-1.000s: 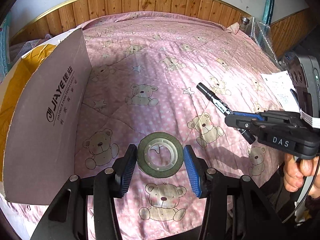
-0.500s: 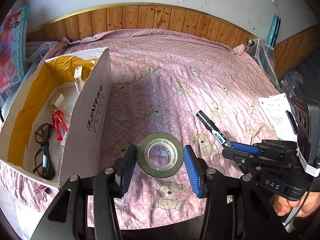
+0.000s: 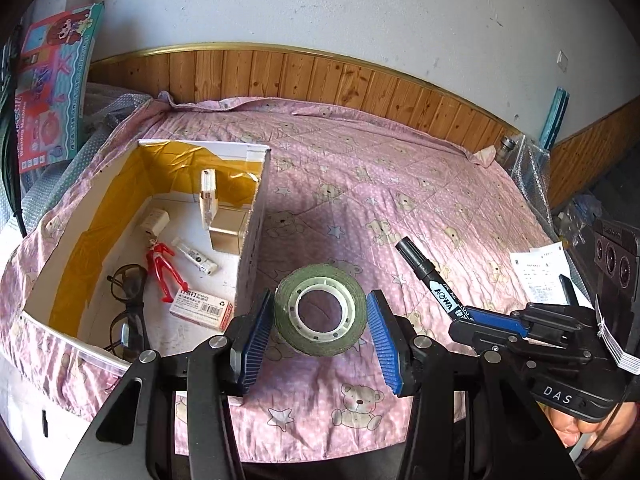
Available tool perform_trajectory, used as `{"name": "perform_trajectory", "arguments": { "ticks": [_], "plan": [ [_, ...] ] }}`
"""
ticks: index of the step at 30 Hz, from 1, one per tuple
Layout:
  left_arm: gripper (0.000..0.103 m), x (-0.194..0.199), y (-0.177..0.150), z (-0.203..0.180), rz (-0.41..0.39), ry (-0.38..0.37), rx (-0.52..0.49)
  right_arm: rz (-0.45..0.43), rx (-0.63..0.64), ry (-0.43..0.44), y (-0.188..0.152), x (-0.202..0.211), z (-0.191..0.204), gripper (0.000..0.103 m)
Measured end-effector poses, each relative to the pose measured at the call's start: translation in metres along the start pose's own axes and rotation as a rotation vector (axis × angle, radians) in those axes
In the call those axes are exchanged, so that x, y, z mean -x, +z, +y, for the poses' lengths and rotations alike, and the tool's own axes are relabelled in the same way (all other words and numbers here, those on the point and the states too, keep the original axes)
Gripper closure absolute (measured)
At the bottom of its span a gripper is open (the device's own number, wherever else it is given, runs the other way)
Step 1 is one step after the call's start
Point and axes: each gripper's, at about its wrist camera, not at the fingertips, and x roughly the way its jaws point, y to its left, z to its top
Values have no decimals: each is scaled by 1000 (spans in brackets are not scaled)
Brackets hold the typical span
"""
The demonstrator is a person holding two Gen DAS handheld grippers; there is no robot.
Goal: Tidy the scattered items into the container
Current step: 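Carry the tape roll and marker over the cardboard box with both tools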
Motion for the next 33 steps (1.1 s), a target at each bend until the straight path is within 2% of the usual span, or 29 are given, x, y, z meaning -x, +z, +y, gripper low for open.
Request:
{"name": "perform_trajectory", "arguments": {
  "ticks": [10, 20, 28, 33],
  "plan": [
    [54, 24, 18, 60, -52, 30, 107, 18, 114, 45, 47, 2, 24, 89],
    [54, 41, 42, 118, -75, 130, 123, 84, 185, 138, 101, -19, 37, 89],
    [54, 19, 57, 135, 40, 112, 58, 180, 179, 234, 130, -50, 47, 89],
    [54, -5, 77, 144, 109, 104, 12, 221, 177, 284, 128, -69, 66, 89]
  ]
}}
